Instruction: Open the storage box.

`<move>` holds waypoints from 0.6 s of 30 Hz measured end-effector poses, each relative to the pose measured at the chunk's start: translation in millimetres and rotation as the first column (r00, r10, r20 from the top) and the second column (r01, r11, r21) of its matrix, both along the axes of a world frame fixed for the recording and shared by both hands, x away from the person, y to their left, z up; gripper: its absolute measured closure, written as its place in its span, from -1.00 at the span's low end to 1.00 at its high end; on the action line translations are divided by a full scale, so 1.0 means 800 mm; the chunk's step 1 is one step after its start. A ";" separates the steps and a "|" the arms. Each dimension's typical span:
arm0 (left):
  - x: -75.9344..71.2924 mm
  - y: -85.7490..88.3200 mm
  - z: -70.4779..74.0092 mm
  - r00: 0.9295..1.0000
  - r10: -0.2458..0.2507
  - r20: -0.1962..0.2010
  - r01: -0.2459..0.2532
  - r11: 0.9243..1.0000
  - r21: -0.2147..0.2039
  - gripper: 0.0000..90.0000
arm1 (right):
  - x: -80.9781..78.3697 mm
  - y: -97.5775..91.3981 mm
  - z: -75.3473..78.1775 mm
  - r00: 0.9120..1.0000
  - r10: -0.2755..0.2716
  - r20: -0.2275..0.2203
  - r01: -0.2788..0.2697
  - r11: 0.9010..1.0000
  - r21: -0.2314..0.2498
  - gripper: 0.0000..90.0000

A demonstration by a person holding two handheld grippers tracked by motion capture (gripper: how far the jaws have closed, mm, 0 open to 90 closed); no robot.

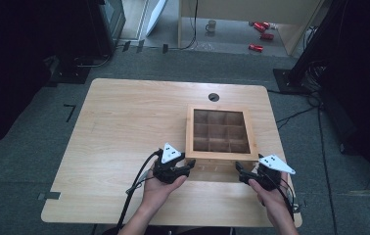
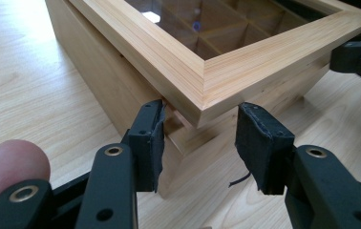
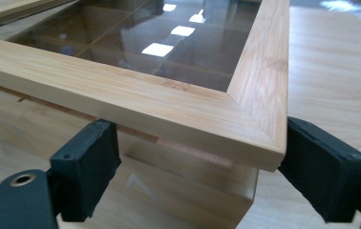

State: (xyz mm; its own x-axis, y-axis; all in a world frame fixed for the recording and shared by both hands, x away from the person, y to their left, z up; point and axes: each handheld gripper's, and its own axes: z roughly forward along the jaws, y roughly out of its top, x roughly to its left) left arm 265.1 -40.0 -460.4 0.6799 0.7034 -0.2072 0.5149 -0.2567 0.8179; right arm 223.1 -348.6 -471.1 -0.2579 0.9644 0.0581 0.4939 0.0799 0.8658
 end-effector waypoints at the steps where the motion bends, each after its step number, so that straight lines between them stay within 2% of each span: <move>1: 0.000 0.000 0.001 1.000 0.000 0.002 0.000 1.000 -0.003 0.18 | 0.000 0.001 0.000 1.000 -0.005 0.008 0.005 1.000 -0.001 -0.61; 5: 0.000 0.004 0.003 1.000 0.001 0.010 -0.001 1.000 -0.019 0.11 | -0.001 0.005 0.003 0.999 -0.015 0.030 0.015 1.000 -0.009 -0.58; 7: -0.001 0.009 0.004 1.000 0.004 0.015 -0.004 1.000 -0.026 -0.07 | 0.000 0.005 0.004 0.999 -0.015 0.030 0.016 1.000 -0.019 -0.59; 10: -0.002 0.014 0.002 1.000 0.020 0.011 -0.020 1.000 -0.014 -0.40 | 0.000 0.006 0.005 0.999 -0.014 0.032 0.016 0.999 -0.047 -0.59; 11: -0.002 0.019 -0.003 0.999 0.033 0.007 -0.033 0.999 0.006 -0.47 | -0.001 0.007 0.007 0.999 -0.013 0.045 0.016 0.998 -0.067 -0.59; 13: -0.004 0.026 -0.010 0.999 0.043 -0.001 -0.043 0.999 0.033 -0.54 | 0.000 0.007 0.010 0.999 -0.014 0.052 0.017 0.997 -0.070 -0.60; 18: -0.008 0.050 -0.027 0.997 0.068 -0.030 -0.065 0.995 0.074 -0.58 | 0.002 0.006 0.022 0.997 0.001 0.080 0.006 0.996 -0.089 -0.60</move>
State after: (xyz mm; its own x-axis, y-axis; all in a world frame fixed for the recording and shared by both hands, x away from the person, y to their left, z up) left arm 258.5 -0.4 -481.7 0.6246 0.7610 -0.1750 0.5592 -0.2795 0.7805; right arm 224.4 -344.1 -453.5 -0.2556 0.9656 -0.0489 0.4235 0.1572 0.8922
